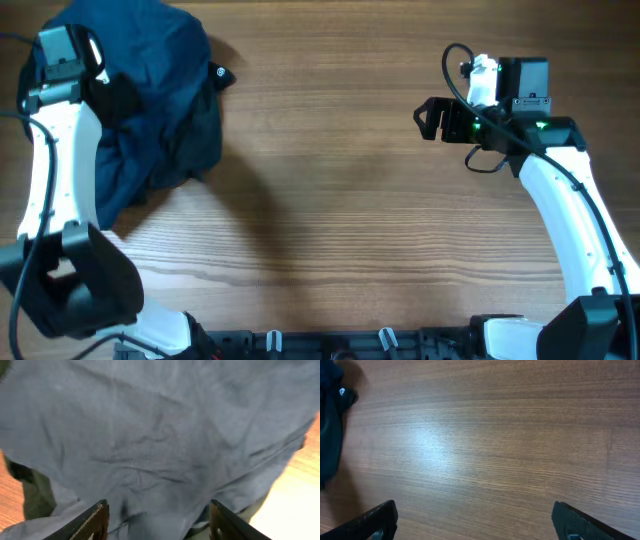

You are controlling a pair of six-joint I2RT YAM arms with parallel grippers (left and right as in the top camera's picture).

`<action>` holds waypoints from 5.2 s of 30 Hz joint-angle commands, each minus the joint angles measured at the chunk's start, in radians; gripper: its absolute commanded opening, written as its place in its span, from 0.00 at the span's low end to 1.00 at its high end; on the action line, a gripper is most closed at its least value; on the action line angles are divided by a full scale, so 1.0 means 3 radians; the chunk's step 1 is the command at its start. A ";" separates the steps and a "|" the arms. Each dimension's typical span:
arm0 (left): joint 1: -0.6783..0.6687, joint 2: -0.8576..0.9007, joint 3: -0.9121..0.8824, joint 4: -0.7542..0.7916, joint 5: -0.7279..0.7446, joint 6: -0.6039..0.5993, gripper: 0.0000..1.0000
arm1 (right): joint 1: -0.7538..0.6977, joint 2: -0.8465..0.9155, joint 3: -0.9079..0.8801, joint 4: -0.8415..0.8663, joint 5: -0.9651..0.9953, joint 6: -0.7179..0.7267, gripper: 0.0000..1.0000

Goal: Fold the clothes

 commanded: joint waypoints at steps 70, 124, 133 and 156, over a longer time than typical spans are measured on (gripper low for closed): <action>-0.1640 -0.0282 0.0478 0.0633 0.0998 -0.1586 0.78 | -0.1102 -0.0342 0.0284 -0.0937 -0.0651 0.0318 0.95; -0.1826 -0.0286 0.0478 0.0520 0.0694 -0.0533 0.67 | -0.0402 0.0230 0.1775 -0.0582 -0.0357 -0.0327 0.04; -0.2439 -0.0443 0.0478 0.0561 0.0692 -0.0245 0.66 | -0.0402 -0.0398 0.2055 -0.0865 0.0467 0.0284 0.04; -0.1637 -0.0534 0.0478 0.0233 0.0568 -0.0546 0.46 | 0.0460 -0.0223 0.2131 -0.0345 0.0988 0.2195 0.04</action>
